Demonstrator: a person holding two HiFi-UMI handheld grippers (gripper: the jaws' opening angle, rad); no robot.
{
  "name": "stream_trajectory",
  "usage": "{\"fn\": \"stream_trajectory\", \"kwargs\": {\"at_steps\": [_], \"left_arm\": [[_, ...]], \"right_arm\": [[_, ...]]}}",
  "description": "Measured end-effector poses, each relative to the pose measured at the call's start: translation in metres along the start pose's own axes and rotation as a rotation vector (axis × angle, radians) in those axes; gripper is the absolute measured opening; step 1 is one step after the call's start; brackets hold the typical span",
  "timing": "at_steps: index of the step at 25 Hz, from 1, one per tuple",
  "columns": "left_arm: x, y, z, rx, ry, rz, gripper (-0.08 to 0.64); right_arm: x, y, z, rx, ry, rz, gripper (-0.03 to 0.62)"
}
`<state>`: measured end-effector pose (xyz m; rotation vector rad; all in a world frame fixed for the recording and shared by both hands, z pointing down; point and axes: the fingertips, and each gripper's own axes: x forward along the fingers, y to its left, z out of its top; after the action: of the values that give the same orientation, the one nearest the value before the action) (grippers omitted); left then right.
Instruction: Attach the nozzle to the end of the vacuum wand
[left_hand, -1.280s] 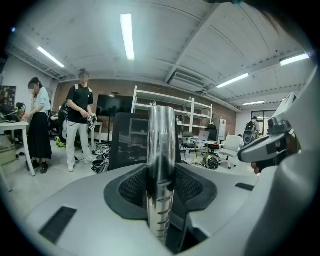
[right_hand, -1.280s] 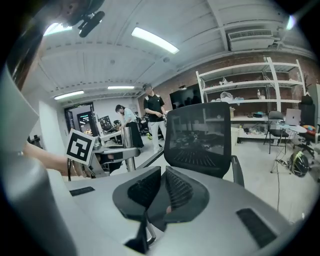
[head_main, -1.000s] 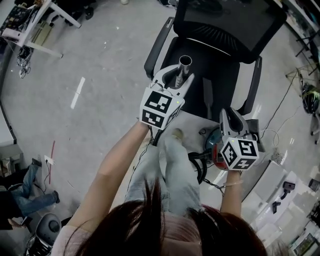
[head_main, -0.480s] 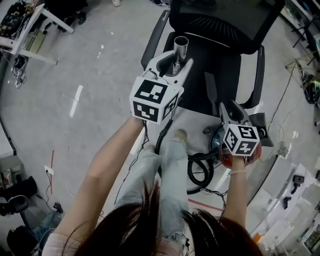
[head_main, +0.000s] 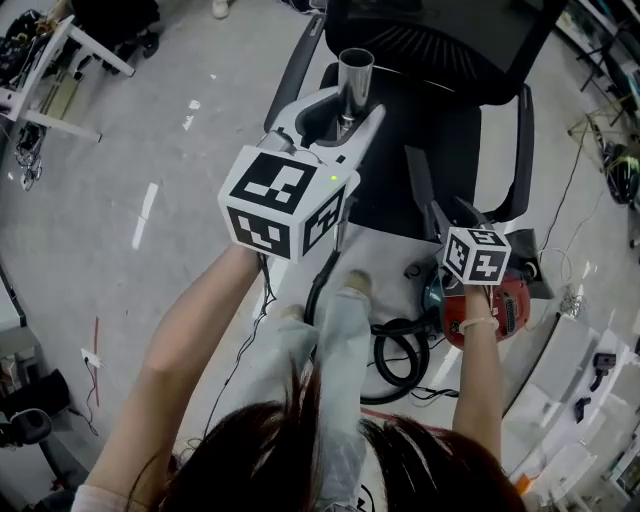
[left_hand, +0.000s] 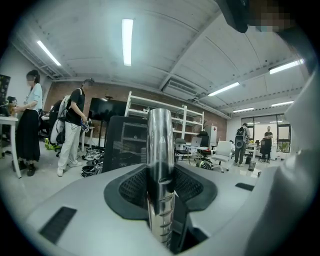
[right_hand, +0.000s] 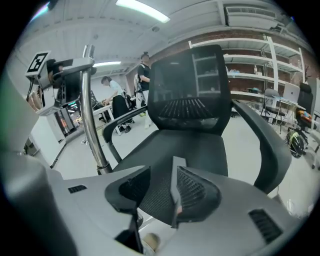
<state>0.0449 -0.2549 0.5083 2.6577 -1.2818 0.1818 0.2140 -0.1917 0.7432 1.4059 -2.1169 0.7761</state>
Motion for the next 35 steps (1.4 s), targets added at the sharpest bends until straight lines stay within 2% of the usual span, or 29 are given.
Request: {"fn": "stream_trajectory", "kwargs": {"at_steps": [8,18,35], "left_arm": [[0.007,0.003,-0.004,-0.010,0.021,-0.022,0.153],[0.018,0.006,-0.009,-0.011,0.029,-0.028,0.153],[0.039,0.008,-0.017,-0.011,0.063,-0.062,0.153]], "right_arm": [[0.053,-0.018,-0.035,0.046,0.088,0.040,0.198],[0.102,-0.053,-0.055,0.088,0.174,0.025,0.219],[0.153,-0.067,-0.088,0.160,0.443,0.139,0.265]]}}
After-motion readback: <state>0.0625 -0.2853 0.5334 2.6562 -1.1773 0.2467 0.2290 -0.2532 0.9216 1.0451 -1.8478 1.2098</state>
